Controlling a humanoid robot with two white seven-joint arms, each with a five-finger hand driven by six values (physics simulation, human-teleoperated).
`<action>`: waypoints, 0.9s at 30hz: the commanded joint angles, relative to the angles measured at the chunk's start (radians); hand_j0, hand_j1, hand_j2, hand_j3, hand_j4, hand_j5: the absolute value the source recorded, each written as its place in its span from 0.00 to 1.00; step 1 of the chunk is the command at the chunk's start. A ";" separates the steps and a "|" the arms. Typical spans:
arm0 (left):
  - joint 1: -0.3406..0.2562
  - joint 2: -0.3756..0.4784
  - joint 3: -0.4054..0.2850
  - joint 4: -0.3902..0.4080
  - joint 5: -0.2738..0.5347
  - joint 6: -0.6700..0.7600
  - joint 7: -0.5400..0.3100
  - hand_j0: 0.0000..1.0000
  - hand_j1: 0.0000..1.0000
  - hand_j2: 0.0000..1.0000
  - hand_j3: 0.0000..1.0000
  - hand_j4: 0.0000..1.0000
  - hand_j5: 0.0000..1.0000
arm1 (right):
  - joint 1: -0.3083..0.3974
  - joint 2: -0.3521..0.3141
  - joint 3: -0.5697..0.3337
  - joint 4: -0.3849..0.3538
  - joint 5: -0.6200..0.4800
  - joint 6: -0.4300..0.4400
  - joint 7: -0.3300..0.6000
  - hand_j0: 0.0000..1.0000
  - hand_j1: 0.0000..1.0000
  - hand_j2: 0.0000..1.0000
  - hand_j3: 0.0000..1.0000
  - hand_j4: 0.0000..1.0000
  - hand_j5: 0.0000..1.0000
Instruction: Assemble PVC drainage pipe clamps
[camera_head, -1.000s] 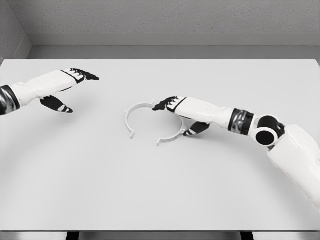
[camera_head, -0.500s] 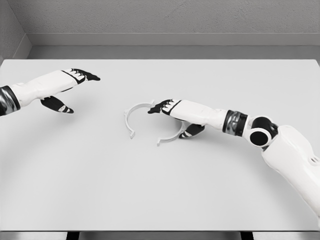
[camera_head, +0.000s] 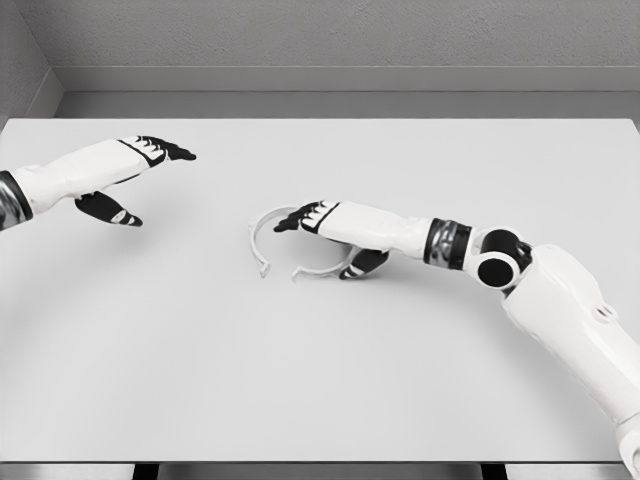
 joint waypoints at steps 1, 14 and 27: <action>0.000 0.000 0.000 0.000 0.007 0.003 0.001 1.00 1.00 1.00 1.00 1.00 1.00 | 0.000 0.005 0.001 0.003 -0.007 0.002 0.001 1.00 1.00 1.00 1.00 1.00 1.00; 0.000 -0.002 0.000 0.000 0.007 0.003 0.001 1.00 1.00 1.00 1.00 1.00 1.00 | 0.025 -0.072 -0.014 -0.013 -0.007 0.002 -0.002 1.00 1.00 1.00 1.00 1.00 1.00; 0.000 0.004 0.002 -0.002 0.007 0.003 0.001 1.00 1.00 1.00 1.00 1.00 1.00 | 0.043 -0.129 -0.134 -0.048 -0.009 0.002 0.001 1.00 1.00 1.00 1.00 1.00 1.00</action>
